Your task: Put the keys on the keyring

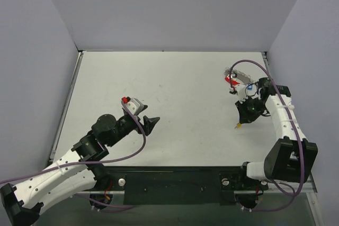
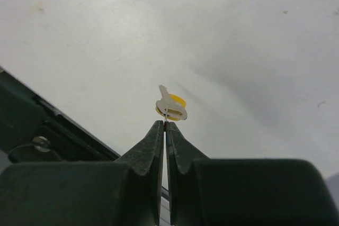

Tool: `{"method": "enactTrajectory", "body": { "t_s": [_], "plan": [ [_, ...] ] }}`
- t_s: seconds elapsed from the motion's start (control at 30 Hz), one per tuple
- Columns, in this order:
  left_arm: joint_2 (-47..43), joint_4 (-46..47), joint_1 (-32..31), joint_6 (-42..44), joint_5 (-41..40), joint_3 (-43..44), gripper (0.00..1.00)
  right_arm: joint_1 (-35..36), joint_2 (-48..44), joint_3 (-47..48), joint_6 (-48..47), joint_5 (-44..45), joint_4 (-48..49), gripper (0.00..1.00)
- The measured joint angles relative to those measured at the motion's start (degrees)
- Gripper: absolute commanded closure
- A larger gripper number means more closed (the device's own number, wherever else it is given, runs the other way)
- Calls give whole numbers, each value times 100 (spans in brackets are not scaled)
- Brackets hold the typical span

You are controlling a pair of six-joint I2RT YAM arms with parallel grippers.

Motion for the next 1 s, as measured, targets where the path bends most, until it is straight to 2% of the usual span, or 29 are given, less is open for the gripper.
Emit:
{"method": "enactTrajectory", "body": {
  "t_s": [0.17,0.37,0.67,1.0],
  "plan": [
    [-337,-916,9,509,-157,-17,20,-7,501,-33,595,831,809,100],
    [-520,-1421,9,813,-221,-20,20,308,1248,188,769,1193,1008,100],
    [-654,-1596,24,992,-223,-20,20,1342,2507,1034,918,1508,975,100],
    [-608,-1635,179,1051,-181,-22,20,1910,3722,2201,1147,1685,826,100]
  ]
}}
